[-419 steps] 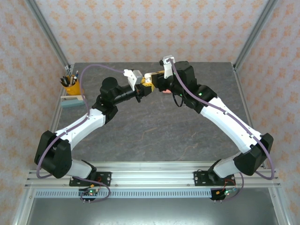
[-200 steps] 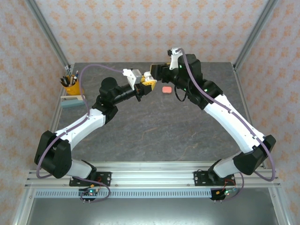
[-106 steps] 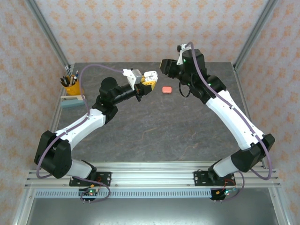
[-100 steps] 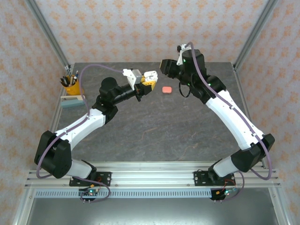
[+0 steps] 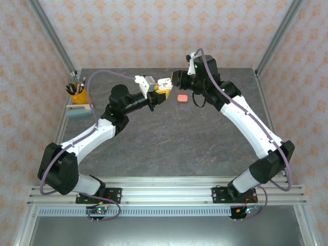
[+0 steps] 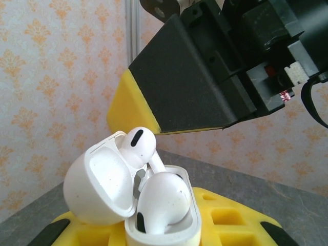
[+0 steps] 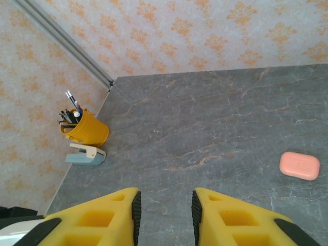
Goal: Insert the wireless bluetooth earbuds into the charging case
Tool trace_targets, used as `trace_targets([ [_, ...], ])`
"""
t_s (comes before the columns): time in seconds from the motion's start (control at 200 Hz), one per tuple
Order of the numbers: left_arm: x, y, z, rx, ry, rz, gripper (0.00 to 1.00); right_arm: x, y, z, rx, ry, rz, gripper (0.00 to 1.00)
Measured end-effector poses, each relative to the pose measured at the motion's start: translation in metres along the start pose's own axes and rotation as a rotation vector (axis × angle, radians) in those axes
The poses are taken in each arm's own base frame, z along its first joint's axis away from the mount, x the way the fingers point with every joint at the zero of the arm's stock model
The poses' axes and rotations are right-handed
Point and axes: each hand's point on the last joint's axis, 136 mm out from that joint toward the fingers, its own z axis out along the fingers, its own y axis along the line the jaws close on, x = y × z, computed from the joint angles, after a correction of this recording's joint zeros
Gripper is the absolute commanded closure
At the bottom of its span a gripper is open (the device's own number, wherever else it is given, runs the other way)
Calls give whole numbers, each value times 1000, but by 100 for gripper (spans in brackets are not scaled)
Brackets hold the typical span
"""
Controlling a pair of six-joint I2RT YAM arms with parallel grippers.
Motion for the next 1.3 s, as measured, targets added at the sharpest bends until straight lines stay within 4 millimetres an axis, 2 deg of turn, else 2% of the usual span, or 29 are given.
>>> trace_targets([
  [0.25,1,0,0,0,5,-3,100,8,5,-11,-34,25,-31,68],
  [0.44,0,0,0,0,1,-1,100,15,-2,-26,-6,19,-45,65],
  [0.586,0,0,0,1,-1,0,100,12,-4,-33,9,2,-45,65],
  [0.821,0,0,0,1,-1,1,100,14,-1,-32,-9,12,-37,66],
  [1.101,0,-3,0,17,0,1,100,3,5,-19,-8,37,-55,72],
  [1.301,0,-4,0,24,0,1,100,5,9,-15,-19,73,-84,73],
])
